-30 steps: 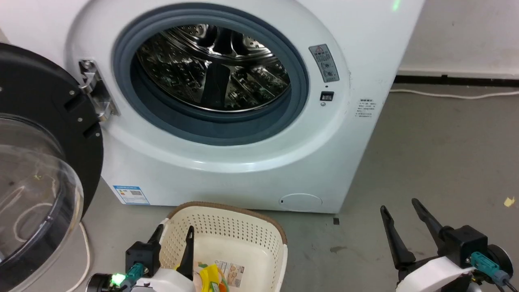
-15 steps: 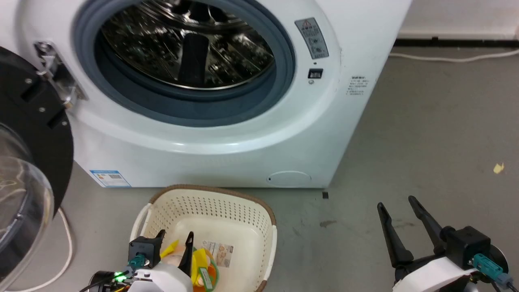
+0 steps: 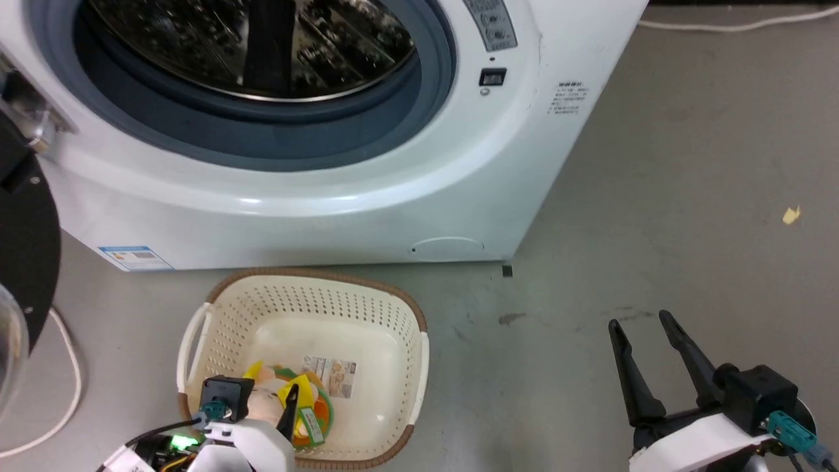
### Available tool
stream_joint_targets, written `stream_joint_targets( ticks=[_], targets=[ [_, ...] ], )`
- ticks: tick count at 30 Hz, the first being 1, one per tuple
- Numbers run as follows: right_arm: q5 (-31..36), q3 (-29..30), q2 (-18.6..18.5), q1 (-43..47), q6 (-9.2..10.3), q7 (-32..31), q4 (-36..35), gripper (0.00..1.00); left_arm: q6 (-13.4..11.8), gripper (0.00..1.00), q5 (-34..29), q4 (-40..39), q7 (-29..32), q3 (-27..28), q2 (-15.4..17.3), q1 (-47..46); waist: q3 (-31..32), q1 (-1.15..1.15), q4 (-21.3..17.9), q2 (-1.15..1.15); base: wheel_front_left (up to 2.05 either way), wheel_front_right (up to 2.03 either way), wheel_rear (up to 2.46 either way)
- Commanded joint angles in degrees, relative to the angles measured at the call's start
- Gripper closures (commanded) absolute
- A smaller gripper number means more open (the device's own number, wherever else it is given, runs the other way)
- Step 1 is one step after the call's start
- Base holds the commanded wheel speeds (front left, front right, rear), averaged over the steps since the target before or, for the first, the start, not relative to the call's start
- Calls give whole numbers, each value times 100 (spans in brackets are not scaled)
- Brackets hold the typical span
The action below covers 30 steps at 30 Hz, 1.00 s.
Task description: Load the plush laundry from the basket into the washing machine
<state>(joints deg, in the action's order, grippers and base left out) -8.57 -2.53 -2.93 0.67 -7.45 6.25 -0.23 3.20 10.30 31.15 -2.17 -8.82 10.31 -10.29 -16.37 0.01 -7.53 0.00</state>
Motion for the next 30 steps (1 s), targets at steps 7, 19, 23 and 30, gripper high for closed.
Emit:
stream_joint_targets(
  ticks=[7, 19, 23, 30],
  targets=[
    [-195, -152, 3, -106, -2, 143, -69, 0, 5, 0, -18, 591, 143, -353, 348, -374, -434, -1, -177, 0, 0, 0, 0],
    [-468, -301, 3, -147, -3, 287, -82, 0, 9, 0, 115, 1333, 266, -674, 794, -948, -1064, -1, -385, 0, 0, 0, 0],
    [-619, -367, 3, -181, -3, 334, -105, 0, 29, 0, 70, 1572, 311, -874, 960, -1185, -1300, -1, -464, 0, 0, 0, 0],
    [-946, -459, 4, -266, -3, 418, -121, 0, 62, 0, 9, 1990, 395, -1212, 1252, -1619, -1711, -1, -637, 0, 0, 0, 0]
  ],
)
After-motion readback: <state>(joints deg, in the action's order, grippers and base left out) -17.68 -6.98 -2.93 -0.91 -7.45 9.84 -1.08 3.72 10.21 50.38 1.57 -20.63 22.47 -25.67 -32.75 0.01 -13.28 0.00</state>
